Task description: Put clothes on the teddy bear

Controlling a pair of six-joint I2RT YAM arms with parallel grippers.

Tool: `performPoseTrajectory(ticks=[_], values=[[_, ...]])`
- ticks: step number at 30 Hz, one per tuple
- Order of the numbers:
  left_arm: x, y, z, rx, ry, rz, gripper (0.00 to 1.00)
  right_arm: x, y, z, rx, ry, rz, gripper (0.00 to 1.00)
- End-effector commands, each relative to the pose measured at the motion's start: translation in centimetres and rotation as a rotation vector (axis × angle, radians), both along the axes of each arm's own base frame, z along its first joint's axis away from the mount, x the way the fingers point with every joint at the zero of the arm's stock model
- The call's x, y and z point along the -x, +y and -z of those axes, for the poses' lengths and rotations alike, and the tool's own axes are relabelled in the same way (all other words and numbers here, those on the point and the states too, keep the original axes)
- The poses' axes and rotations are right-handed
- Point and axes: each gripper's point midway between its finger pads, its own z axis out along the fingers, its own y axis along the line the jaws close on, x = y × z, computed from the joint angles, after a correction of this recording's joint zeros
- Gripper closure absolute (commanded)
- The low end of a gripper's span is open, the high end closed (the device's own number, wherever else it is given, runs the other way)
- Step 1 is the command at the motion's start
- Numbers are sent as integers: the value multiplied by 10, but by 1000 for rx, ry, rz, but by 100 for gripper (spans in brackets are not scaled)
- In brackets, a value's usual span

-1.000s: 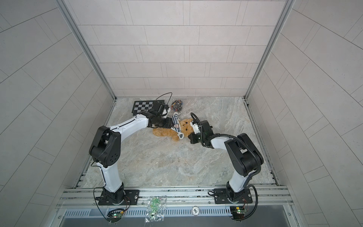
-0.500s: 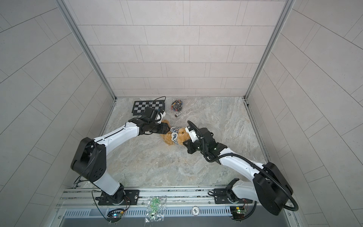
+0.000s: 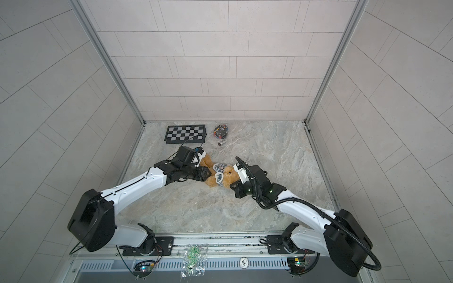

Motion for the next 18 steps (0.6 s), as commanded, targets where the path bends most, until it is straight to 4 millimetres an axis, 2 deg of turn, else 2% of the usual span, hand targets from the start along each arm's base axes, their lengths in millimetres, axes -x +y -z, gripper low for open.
performPoseTrajectory(ticks=[1,2,5,15,18], values=[[-5,-9,1,18,-12,5,38,-4,-9,10,27,26,60,100],[-6,-12,2,21,-12,8,39,-5,-11,11,34,20,69,99],[-11,-18,6,29,-4,11,39,-7,-19,14,74,3,95,88],[-13,-21,17,25,19,16,42,-9,-44,17,201,-40,133,41],[-14,-21,17,22,17,15,42,-16,-46,13,198,-47,158,34]])
